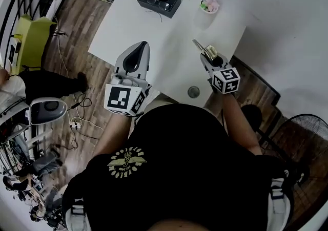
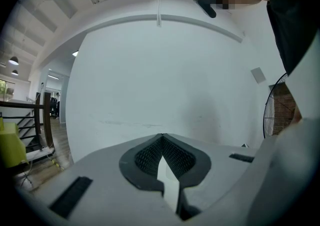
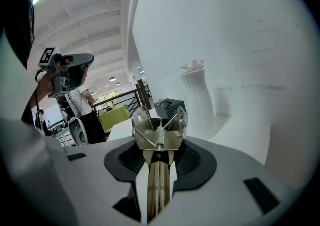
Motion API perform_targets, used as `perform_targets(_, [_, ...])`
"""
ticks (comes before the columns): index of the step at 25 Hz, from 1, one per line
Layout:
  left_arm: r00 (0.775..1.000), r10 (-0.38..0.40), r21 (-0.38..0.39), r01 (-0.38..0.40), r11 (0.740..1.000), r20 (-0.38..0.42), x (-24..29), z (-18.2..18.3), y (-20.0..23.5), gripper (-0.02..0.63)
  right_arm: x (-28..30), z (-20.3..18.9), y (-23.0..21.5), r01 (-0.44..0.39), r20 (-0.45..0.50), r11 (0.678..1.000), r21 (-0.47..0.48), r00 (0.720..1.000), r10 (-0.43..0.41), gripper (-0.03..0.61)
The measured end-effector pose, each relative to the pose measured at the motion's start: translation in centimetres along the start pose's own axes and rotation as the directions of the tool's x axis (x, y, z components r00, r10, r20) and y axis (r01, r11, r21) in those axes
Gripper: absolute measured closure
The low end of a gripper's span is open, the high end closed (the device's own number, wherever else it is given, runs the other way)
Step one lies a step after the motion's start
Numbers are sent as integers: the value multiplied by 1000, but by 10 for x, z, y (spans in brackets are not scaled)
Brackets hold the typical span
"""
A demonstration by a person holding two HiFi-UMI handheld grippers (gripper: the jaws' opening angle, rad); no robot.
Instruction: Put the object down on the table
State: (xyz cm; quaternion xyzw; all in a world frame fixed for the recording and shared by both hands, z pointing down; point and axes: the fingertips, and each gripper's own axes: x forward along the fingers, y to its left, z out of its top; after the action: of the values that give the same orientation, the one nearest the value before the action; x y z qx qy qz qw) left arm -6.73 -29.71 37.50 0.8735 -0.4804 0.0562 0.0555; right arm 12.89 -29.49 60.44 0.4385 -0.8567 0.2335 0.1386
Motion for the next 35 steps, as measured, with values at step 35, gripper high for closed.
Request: perform_targets(35, [1000,8,-34,-7,999,14,-34,-7,-5,606,37,-153,-14,40,-413,988,151,911,26,402])
